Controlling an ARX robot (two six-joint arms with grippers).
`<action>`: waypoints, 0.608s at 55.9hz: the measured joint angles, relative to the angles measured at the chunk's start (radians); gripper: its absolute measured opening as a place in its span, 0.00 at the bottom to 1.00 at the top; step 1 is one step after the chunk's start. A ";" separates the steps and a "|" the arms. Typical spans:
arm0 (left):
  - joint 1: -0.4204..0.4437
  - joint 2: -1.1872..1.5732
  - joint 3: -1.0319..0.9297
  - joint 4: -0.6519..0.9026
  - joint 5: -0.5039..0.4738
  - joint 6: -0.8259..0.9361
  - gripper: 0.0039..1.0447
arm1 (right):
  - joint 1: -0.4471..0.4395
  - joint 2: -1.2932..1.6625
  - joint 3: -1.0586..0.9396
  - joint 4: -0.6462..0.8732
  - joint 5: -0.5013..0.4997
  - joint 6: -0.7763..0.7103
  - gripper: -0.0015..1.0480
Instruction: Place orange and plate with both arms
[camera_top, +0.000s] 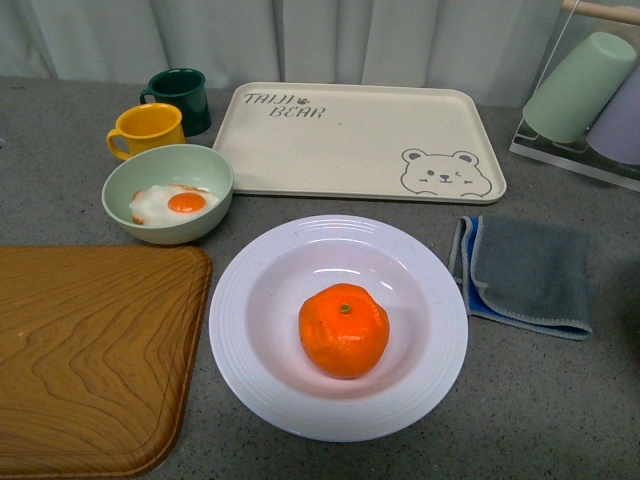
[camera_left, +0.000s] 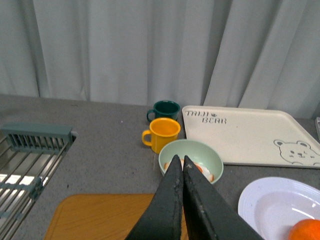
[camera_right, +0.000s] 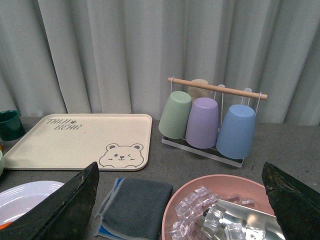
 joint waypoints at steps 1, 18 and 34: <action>0.000 -0.029 0.000 -0.039 0.001 0.000 0.03 | 0.000 0.000 0.000 0.000 0.000 0.000 0.91; 0.000 -0.105 0.000 -0.089 0.000 0.000 0.18 | 0.000 0.000 0.000 0.000 0.000 0.000 0.91; 0.000 -0.106 0.000 -0.089 0.000 0.000 0.66 | 0.000 0.000 0.000 0.000 0.000 0.000 0.91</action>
